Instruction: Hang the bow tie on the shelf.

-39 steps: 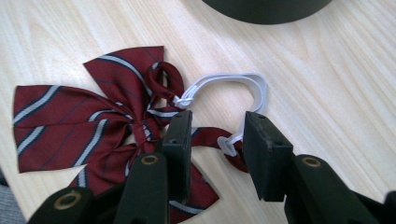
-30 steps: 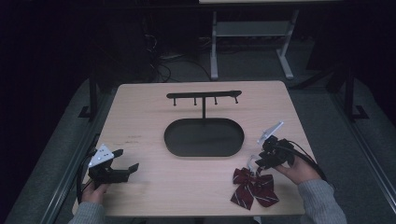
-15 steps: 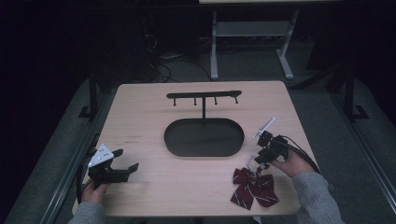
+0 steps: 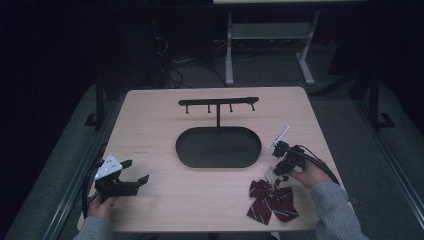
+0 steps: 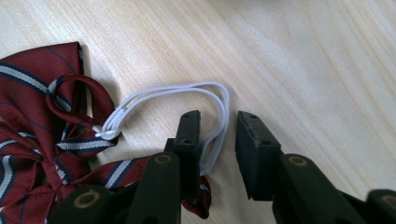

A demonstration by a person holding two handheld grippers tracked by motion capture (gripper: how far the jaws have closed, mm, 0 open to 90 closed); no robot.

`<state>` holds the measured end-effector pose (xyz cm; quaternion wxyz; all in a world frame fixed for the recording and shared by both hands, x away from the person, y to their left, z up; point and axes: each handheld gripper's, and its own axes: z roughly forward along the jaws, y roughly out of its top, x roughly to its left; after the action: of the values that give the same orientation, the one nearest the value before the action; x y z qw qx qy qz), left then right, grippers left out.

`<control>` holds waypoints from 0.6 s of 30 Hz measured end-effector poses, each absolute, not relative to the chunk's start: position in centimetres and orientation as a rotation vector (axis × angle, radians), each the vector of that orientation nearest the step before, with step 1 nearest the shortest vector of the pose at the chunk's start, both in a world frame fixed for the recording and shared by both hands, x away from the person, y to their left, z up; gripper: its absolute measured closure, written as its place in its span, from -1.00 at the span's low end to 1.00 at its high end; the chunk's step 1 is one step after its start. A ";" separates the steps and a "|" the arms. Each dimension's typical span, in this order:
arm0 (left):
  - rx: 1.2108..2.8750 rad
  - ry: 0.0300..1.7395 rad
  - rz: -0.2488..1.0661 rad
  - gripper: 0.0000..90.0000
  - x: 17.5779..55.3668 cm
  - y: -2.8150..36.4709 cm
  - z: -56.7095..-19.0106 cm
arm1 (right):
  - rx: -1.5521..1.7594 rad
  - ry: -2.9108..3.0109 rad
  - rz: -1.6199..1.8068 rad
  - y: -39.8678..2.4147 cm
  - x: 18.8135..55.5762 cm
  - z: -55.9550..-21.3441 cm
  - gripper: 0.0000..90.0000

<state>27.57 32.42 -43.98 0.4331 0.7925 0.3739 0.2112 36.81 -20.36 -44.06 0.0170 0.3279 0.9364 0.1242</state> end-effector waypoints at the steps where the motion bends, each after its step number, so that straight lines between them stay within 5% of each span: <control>1: 1.974 0.933 0.527 -0.71 27.6 32.4 -44.0 | 1.011 2.910 0.384 -20.3 36.8 -44.1 0.64; 10: 1.970 0.934 0.523 -0.71 27.5 32.4 -43.9 | 0.965 2.918 0.368 -19.7 36.7 -44.1 0.91; 18: 1.971 0.930 0.525 -0.71 27.5 32.4 -43.9 | 0.941 2.940 0.390 -19.7 36.5 -43.9 0.95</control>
<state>27.52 32.41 -43.94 0.4348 0.7918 0.3734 0.2111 36.52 -19.66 -43.91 0.0151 0.3023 0.9448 0.1254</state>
